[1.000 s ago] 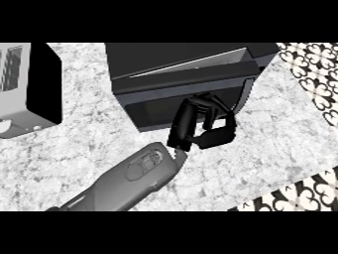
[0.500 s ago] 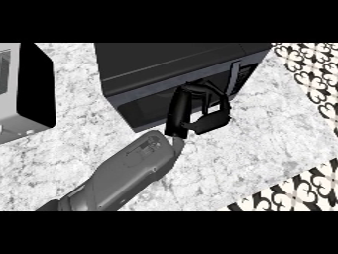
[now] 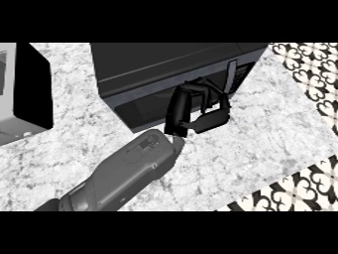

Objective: Pick up the milk, place it into the microwave and close the microwave

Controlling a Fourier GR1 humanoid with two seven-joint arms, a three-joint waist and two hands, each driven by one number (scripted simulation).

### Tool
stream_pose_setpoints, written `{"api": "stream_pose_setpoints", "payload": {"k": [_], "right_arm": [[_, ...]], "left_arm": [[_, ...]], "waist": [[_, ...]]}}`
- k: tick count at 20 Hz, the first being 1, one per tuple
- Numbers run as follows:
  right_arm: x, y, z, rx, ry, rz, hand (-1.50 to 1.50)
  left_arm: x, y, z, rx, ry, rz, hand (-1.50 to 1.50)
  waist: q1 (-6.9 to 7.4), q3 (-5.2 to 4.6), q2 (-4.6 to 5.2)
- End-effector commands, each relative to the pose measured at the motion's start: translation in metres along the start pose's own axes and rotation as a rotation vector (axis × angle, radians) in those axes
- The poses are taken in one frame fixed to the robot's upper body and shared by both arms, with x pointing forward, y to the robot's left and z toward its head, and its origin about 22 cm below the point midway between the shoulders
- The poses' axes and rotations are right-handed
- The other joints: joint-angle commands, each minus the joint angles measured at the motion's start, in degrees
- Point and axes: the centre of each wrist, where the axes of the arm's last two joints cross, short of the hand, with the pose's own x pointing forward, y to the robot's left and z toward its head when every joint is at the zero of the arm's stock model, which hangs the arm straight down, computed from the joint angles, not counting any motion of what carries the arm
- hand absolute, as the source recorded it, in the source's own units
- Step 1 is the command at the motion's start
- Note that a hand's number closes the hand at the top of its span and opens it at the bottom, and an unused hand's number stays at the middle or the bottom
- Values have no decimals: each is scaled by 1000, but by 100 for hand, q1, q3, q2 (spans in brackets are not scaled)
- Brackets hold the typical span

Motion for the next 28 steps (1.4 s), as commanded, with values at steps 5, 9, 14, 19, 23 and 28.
{"api": "stream_pose_setpoints", "payload": {"k": [5,9,14,19,23,28], "right_arm": [[10,-6,-5,-1,-8,1,-150],[16,-9,-9,11,-7,6,-150],[19,-10,-11,13,-7,-3,-150],[22,-14,-12,-2,-14,-6,-150],[31,-17,-16,10,-15,10,-150],[31,-15,-20,61,-20,-34,-150]], "left_arm": [[3,6,-20,37,-34,-8,150],[-2,7,-16,39,-38,-2,150],[-2,8,-18,46,-50,4,150],[-5,9,-17,53,-52,9,150],[-8,10,-16,59,-60,14,150],[-4,8,-20,57,-76,22,150]], "waist": [[-94,4,73],[-64,3,89],[-82,4,103],[-126,13,119],[-133,6,122],[-111,20,115]]}}
